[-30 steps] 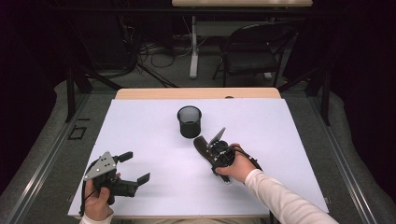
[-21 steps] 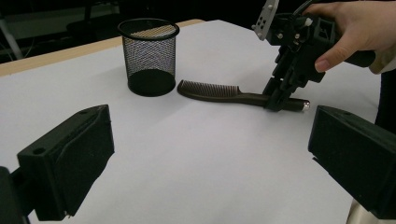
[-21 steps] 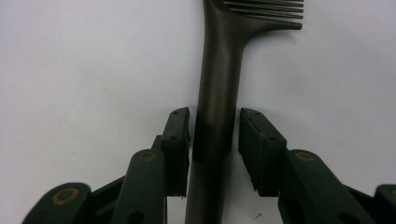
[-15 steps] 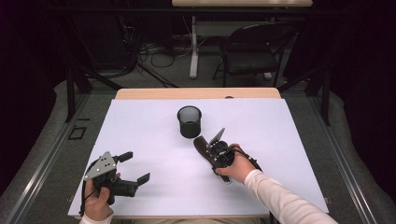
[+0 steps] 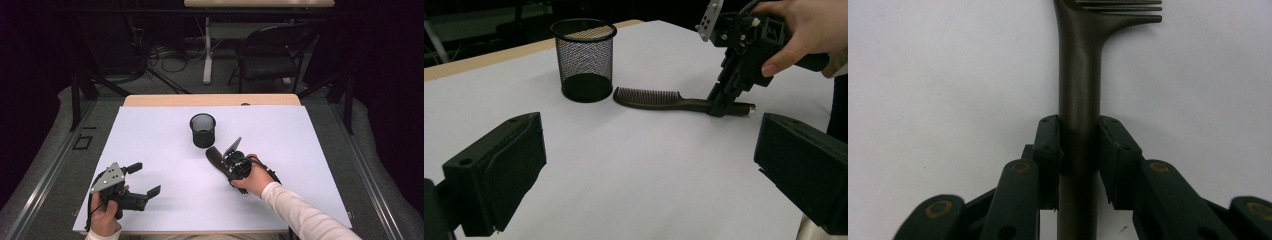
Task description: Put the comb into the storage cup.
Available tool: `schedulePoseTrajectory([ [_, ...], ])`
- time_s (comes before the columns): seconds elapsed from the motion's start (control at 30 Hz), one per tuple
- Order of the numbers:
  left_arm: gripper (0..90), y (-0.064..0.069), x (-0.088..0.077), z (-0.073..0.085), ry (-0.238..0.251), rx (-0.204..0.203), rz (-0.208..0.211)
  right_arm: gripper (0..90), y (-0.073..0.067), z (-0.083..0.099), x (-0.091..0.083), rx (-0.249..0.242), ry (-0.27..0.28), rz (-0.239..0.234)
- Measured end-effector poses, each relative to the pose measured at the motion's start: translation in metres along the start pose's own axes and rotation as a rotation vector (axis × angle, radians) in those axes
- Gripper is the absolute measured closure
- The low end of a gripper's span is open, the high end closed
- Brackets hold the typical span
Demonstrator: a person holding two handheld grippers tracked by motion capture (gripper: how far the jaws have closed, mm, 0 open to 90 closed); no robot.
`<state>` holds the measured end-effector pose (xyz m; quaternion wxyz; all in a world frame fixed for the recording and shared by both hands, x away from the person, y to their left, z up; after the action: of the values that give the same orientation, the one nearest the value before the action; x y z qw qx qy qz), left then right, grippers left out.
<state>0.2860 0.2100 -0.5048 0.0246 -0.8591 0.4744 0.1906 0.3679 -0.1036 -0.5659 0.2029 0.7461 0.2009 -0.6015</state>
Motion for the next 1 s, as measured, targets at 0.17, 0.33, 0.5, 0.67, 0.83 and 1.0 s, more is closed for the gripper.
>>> schedulePoseTrajectory([
  [0.17, 0.4, -0.0003, 0.0003, 0.0002, 0.000, 0.000, -0.001, 72.2, 0.0009, -0.0001, -0.0006, 0.001, -0.012, -0.001],
  [0.33, 0.4, -0.0001, 0.0006, 0.0003, -0.003, 0.002, 0.000, 72.3, 0.0017, -0.0001, -0.0017, 0.001, -0.029, 0.000],
  [0.5, 0.4, -0.0002, 0.0004, 0.0003, -0.002, 0.002, -0.001, 72.4, 0.0006, -0.0001, -0.0013, 0.011, -0.024, -0.004],
  [0.67, 0.4, -0.0004, 0.0004, 0.0005, -0.004, 0.003, -0.001, 72.4, 0.0005, -0.0002, -0.0013, 0.013, -0.024, -0.004],
  [0.83, 0.4, -0.0005, 0.0004, 0.0006, -0.004, 0.003, -0.001, 72.5, 0.0005, -0.0003, -0.0016, 0.015, -0.030, -0.006],
  [1.0, 0.4, -0.0005, 0.0005, 0.0008, -0.005, 0.002, 0.000, 72.6, 0.0000, -0.0002, -0.0019, 0.033, -0.031, -0.019],
])
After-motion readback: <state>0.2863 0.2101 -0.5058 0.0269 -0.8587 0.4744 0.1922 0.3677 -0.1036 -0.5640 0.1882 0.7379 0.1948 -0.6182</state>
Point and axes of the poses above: each handheld gripper's, and its own axes: x roughly forward along the jaws, z roughly out of its underside, y roughly to its right, the point moved 4 cm from there along x, roughly forward along the jaws, and after that the axes turned 7 degrees about z, right-handed, at the moved point
